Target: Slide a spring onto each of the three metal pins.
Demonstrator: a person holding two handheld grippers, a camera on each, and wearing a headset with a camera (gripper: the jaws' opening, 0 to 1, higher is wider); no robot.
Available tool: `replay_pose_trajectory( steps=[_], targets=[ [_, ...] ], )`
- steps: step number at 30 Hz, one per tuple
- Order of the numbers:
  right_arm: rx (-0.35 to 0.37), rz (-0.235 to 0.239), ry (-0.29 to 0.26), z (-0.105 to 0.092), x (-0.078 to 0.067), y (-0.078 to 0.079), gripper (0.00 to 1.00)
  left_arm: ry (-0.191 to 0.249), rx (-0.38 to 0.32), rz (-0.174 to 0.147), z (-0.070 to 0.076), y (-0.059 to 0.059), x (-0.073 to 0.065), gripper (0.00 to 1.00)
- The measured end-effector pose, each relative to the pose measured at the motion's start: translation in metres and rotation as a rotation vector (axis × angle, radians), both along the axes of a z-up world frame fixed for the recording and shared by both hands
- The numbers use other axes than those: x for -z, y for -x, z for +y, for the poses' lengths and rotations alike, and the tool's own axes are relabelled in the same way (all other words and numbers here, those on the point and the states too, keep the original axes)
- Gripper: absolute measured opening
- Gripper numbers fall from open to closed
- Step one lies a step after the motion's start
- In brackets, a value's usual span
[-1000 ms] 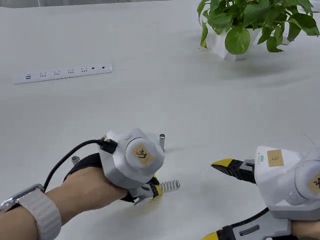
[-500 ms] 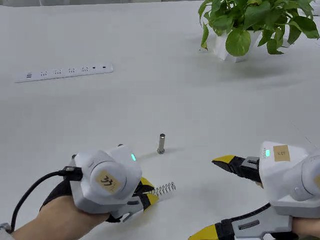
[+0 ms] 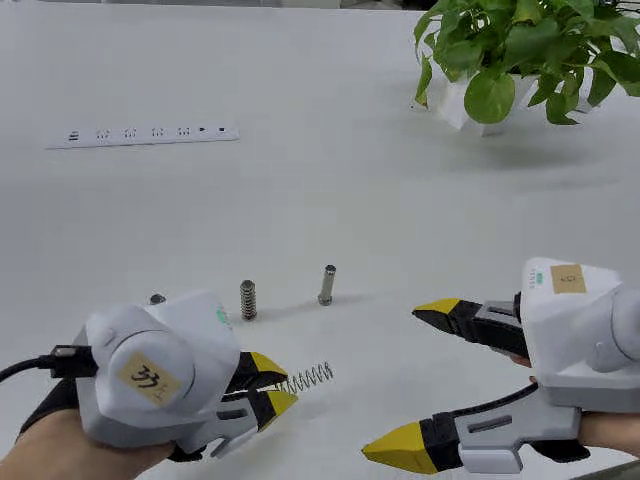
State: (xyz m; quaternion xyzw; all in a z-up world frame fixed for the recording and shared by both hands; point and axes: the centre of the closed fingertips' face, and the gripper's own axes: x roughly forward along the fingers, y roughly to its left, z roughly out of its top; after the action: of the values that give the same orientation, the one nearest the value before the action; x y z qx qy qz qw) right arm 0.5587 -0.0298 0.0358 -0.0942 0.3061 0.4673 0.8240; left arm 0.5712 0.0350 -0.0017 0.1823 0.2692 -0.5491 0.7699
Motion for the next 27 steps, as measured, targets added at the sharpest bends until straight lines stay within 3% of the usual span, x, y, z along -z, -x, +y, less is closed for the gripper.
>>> replay_pose_trajectory(
  steps=[3,8,15,19,23,27],
  targets=[
    [-0.022,0.001,-0.011,0.005,-0.007,0.003,0.85,0.012,-0.010,-0.010,0.002,0.002,-0.004,0.07],
    [-0.070,-0.020,0.014,0.011,-0.016,0.004,0.83,0.039,-0.035,-0.020,0.003,0.006,-0.009,0.07],
    [-0.149,-0.048,0.037,0.021,-0.032,0.006,0.77,0.063,-0.004,-0.063,0.000,0.016,-0.020,0.07],
    [-0.217,-0.056,0.041,0.028,-0.038,0.013,0.62,0.076,0.023,-0.086,0.000,0.020,-0.025,0.07],
    [-0.303,-0.043,0.061,0.035,-0.033,0.024,0.44,0.101,0.063,-0.108,-0.003,0.026,-0.030,0.07],
    [-0.328,-0.033,0.076,0.038,-0.025,0.025,0.39,0.129,0.085,-0.111,-0.006,0.031,-0.034,0.07]
  ],
)
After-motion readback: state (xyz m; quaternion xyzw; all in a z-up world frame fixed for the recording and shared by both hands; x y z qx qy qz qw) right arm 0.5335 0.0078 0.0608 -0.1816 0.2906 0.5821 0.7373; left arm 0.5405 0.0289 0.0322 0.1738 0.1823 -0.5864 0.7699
